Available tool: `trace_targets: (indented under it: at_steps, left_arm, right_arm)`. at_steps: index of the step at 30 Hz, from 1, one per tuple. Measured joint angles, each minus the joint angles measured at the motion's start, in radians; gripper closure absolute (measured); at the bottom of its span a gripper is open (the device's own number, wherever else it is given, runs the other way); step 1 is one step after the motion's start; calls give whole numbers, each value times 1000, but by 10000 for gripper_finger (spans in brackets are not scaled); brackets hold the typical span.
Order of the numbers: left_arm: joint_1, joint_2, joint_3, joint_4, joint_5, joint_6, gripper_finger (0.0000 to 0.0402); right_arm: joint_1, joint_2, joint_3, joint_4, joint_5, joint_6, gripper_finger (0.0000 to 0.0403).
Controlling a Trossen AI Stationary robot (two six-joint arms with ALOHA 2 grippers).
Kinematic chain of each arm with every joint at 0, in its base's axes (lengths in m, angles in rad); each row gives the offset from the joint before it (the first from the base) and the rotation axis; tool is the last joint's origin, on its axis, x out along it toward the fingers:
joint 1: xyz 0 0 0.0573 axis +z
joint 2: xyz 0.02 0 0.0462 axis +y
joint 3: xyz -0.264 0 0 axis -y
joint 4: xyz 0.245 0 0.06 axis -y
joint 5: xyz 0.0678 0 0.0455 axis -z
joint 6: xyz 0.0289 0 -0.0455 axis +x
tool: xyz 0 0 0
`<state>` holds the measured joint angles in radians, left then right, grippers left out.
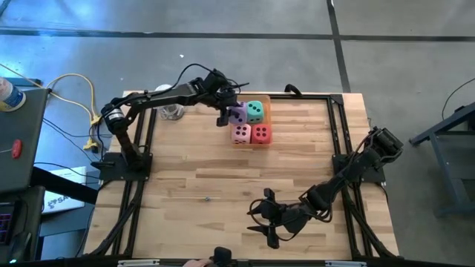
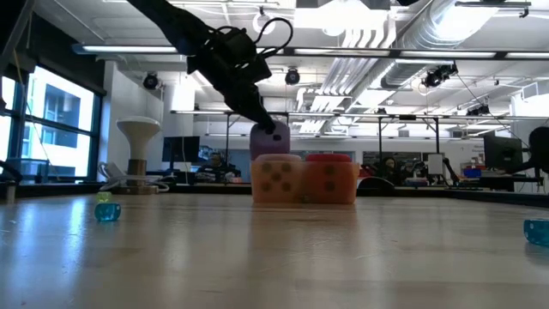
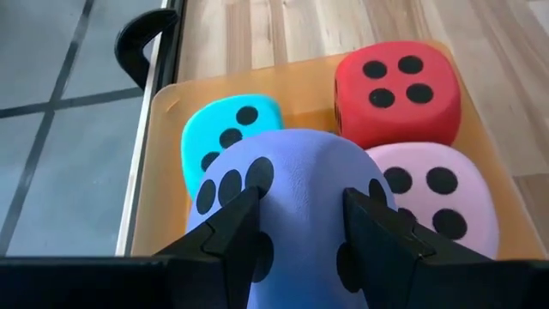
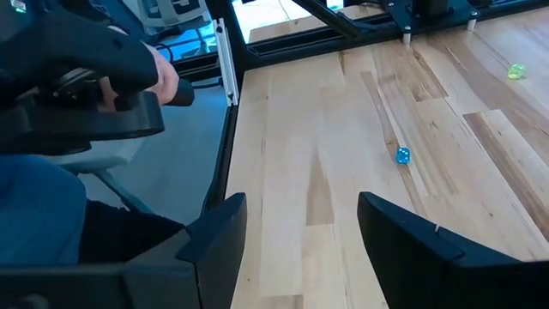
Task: Pick & Place Dice
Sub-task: Put the purple die into the orange bin, then put the green die into the orange bin
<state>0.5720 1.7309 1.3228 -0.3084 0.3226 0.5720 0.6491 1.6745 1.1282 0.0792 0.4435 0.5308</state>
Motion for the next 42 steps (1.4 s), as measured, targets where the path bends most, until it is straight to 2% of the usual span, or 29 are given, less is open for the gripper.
trace_targets:
  at_steps: [7, 10, 16, 24, 30, 36, 39, 42]
  left_arm:
    - [-11, 27, -3, 73, -34, -72, 250]
    - [-11, 35, -3, 78, -20, -46, 248]
    - [-10, 50, -1, 87, -6, -27, 221]
    - [-6, 52, -3, 98, -78, -46, 178]
    - [-25, 39, -3, 158, -122, -51, 168]
    - [-93, -87, -3, 127, -323, -81, 167]
    - [-132, -198, -3, 30, -326, -94, 167]
    - [-164, -313, -3, -126, -259, -167, 167]
  right_arm:
    - [-1, 0, 0, -3, 0, 7, 188]
    - [-1, 0, 0, -3, 0, 6, 188]
    - [-1, 0, 0, -11, 0, 7, 188]
    - [-1, 12, 0, -15, 0, 18, 188]
    - [-10, 37, 0, -19, -2, 18, 188]
    - [-17, 37, 0, -17, -4, 17, 188]
    - [-14, 37, 0, -15, -8, 17, 188]
    - [-14, 37, 0, -18, -18, 27, 188]
